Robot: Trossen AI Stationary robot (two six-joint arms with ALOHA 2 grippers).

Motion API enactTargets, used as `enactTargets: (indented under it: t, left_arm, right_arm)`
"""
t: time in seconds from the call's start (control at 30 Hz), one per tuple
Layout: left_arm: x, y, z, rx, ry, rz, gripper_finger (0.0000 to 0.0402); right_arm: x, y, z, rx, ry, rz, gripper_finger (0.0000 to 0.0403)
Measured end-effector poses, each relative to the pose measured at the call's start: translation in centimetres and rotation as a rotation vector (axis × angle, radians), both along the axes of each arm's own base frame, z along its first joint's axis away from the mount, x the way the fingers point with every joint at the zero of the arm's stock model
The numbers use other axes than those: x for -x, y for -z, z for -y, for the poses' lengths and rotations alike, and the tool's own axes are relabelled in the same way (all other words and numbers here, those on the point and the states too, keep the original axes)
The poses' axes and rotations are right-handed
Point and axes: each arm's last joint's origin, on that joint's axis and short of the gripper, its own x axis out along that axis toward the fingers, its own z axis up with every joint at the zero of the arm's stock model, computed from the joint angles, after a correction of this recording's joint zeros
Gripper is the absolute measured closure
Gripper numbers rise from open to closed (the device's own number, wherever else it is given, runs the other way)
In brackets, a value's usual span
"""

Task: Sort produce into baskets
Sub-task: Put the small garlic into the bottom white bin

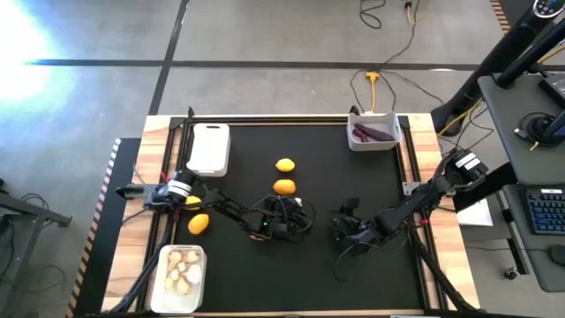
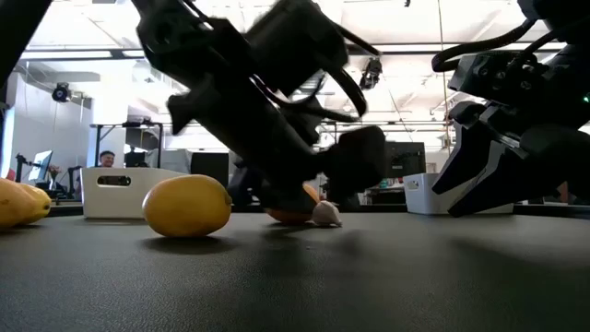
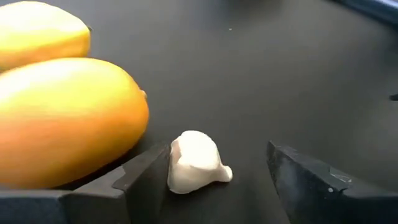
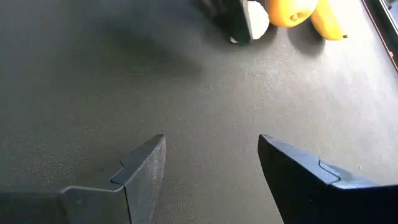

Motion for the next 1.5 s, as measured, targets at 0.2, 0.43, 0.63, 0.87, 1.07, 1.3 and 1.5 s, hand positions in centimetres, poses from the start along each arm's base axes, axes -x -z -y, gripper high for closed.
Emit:
enactTargets:
  t: [0.2, 0.43, 0.63, 0.87, 1.07, 1.3, 1.5]
  left_arm:
    - [-1.3, 1.5, -0.1, -0.049, -0.024, -0.08, 0.0143]
    - [-2.2, 1.7, -0.1, -0.072, -0.034, -0.146, 0.0157]
    - [-2.1, 1.0, -0.2, -0.089, -0.035, -0.243, 0.0244]
    - [-2.2, -3.3, 1.4, -0.152, 0.006, -0.466, 0.0344]
    - [0.5, -11.1, 6.1, -0.192, 0.097, -0.749, 0.0339]
    - [4.9, -16.8, 11.1, 0.075, 0.341, -0.851, 0.0336]
    - [11.9, -16.1, 13.5, 0.35, 0.304, -0.983, 0.0334]
  right_arm:
    - [0.1, 0.1, 0.1, 0.003, 0.0, -0.005, 0.0154]
    - [0.2, 0.3, 0.1, 0.006, 0.0, -0.01, 0.0154]
    - [0.2, 0.3, 0.1, 0.006, 0.0, -0.009, 0.0154]
    - [0.3, 0.3, 0.2, 0.007, 0.001, -0.01, 0.0154]
    - [0.3, 0.3, 0.2, 0.005, 0.002, -0.009, 0.0154]
    - [0.5, 0.5, 0.3, 0.004, 0.006, -0.01, 0.0154]
    - [0.5, 0.6, 0.3, -0.002, 0.009, -0.003, 0.0154]
